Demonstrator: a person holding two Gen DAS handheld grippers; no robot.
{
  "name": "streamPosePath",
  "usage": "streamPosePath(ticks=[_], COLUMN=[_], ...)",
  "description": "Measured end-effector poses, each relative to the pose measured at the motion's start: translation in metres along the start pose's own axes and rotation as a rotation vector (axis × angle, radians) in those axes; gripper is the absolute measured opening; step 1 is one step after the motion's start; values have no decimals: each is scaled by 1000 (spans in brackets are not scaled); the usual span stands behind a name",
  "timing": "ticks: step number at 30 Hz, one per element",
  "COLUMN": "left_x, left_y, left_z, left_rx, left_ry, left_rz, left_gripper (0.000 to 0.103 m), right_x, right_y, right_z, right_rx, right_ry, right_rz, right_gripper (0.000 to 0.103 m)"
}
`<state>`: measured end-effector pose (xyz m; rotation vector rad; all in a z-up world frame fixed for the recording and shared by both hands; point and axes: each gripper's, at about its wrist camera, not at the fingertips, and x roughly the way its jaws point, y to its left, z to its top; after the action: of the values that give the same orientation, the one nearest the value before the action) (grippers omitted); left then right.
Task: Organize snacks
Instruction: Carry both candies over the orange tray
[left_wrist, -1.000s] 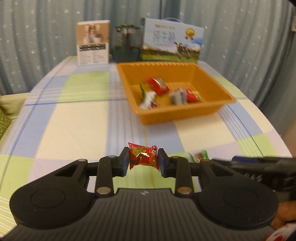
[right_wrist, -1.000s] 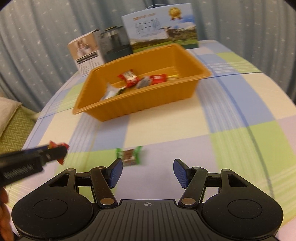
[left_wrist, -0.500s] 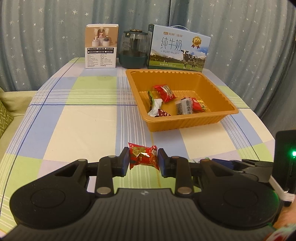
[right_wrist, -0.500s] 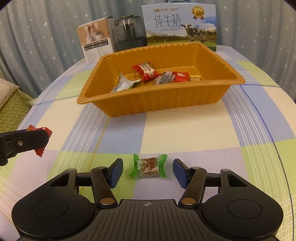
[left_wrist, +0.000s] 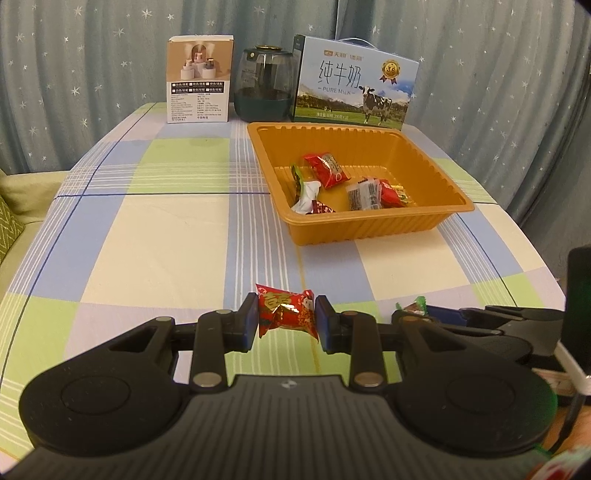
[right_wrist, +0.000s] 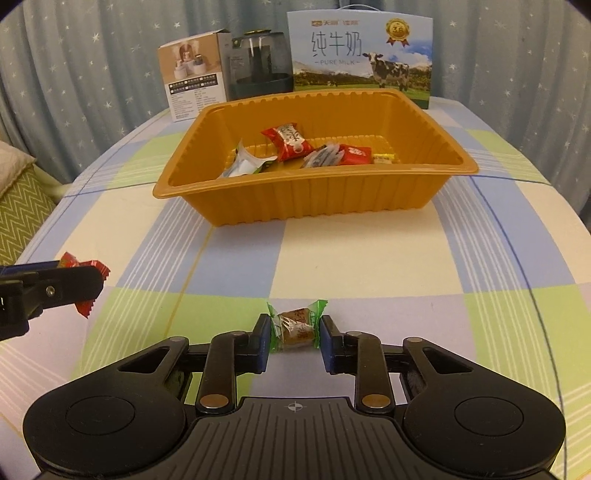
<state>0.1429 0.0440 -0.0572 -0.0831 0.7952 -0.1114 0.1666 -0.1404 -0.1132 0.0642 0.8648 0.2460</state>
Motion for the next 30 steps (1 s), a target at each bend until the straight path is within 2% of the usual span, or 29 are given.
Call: streamPosePath(ticks=[30], left_x=[-29], left_y=[-23], left_z=[-7], left_rx=[50], left_ry=[17], left_rz=[-30], left_gripper=[29], right_x=[-85], right_y=[-33], right_z=[-6], right_rx=[107], right_ry=[-51], right_rz=[-29], right_gripper=[28])
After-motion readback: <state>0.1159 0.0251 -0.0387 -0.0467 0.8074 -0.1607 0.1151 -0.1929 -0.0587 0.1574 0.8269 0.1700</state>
